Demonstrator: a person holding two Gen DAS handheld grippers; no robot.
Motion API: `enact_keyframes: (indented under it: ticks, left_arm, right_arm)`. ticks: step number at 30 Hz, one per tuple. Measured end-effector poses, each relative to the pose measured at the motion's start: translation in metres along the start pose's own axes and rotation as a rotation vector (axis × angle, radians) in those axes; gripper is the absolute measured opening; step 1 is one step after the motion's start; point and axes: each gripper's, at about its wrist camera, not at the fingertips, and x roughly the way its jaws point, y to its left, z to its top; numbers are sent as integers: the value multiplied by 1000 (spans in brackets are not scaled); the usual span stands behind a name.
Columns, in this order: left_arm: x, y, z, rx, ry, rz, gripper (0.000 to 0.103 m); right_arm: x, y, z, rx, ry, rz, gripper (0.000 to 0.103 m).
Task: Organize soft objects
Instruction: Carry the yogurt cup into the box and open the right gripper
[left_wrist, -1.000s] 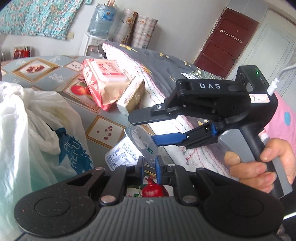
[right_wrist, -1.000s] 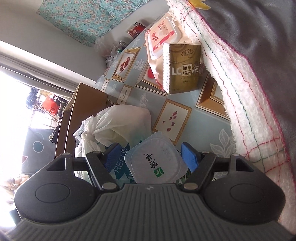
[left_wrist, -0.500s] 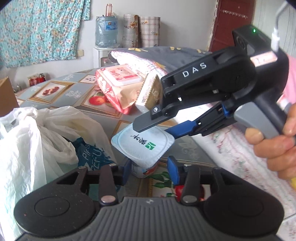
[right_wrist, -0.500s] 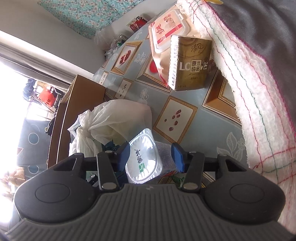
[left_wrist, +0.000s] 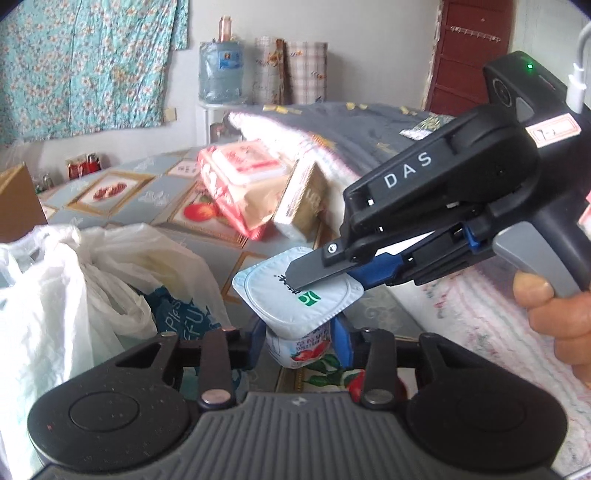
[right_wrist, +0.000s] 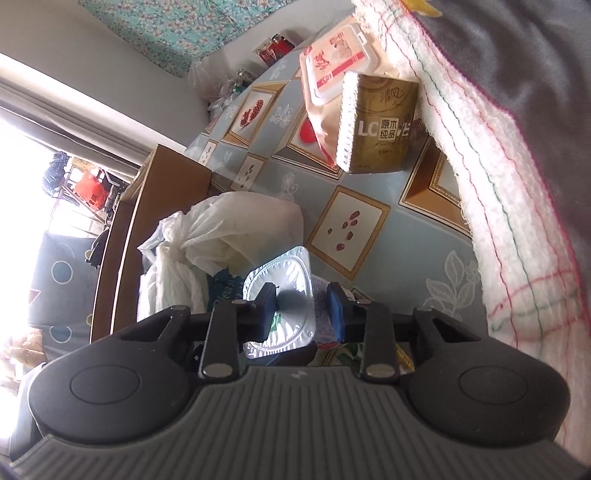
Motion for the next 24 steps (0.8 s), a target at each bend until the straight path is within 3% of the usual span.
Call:
enact_keyframes:
  ticks: [6, 11, 18, 24]
  left_arm:
    - [-50, 3, 10, 16, -85, 6, 40]
    - [-106, 33, 18, 10, -162, 95, 40]
    - [-171, 117, 13, -107, -187, 257, 40]
    - [-185, 192, -5, -250, -86, 315, 40]
  right_arm:
    - [-35, 49, -11, -64, -52, 8, 29]
    - [-35, 123, -15, -173, -63, 73, 29]
    - [31, 247, -23, -347, 65, 178, 30]
    - [121, 328, -36, -449, 262, 153, 31]
